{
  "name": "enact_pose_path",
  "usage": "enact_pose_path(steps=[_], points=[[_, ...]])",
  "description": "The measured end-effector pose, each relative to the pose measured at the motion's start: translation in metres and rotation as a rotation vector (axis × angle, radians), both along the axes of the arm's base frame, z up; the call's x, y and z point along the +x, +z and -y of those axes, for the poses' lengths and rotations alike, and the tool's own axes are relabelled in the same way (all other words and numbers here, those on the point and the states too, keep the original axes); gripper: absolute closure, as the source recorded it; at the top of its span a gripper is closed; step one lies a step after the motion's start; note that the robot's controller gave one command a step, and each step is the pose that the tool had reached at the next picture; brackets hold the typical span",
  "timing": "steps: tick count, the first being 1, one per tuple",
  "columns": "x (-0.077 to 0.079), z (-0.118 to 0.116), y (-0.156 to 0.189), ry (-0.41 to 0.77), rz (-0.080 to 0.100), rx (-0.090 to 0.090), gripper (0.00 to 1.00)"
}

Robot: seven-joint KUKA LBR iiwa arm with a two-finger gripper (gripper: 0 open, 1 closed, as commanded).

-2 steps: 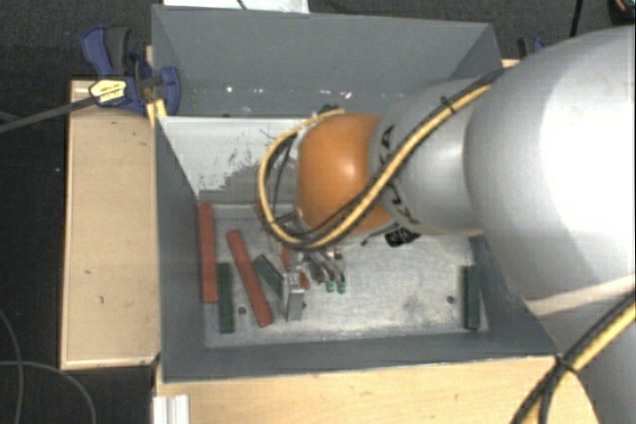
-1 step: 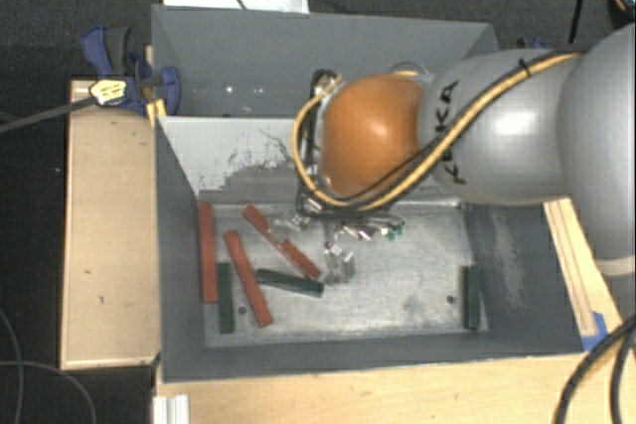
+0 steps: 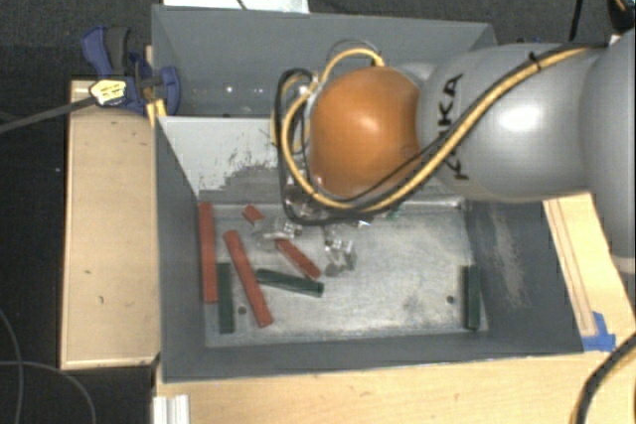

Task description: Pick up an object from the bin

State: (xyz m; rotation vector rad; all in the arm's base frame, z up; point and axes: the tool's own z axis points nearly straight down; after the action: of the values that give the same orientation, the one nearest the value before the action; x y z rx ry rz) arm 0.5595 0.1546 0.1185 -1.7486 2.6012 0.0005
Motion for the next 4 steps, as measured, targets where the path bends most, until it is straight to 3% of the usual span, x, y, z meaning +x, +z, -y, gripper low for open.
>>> enact_pose_path(steps=[1,2,3,4], points=[[0.009,-0.002,-0.049,0.314,-0.007,-0.004,0.0],[0.01,-0.002,-0.048,0.307,-0.006,-0.003,0.0],[0.008,-0.004,-0.049,0.307,-0.01,-0.002,1.0],[0.009,-0.005,-0.008,0.299,0.001,-0.002,1.0]])
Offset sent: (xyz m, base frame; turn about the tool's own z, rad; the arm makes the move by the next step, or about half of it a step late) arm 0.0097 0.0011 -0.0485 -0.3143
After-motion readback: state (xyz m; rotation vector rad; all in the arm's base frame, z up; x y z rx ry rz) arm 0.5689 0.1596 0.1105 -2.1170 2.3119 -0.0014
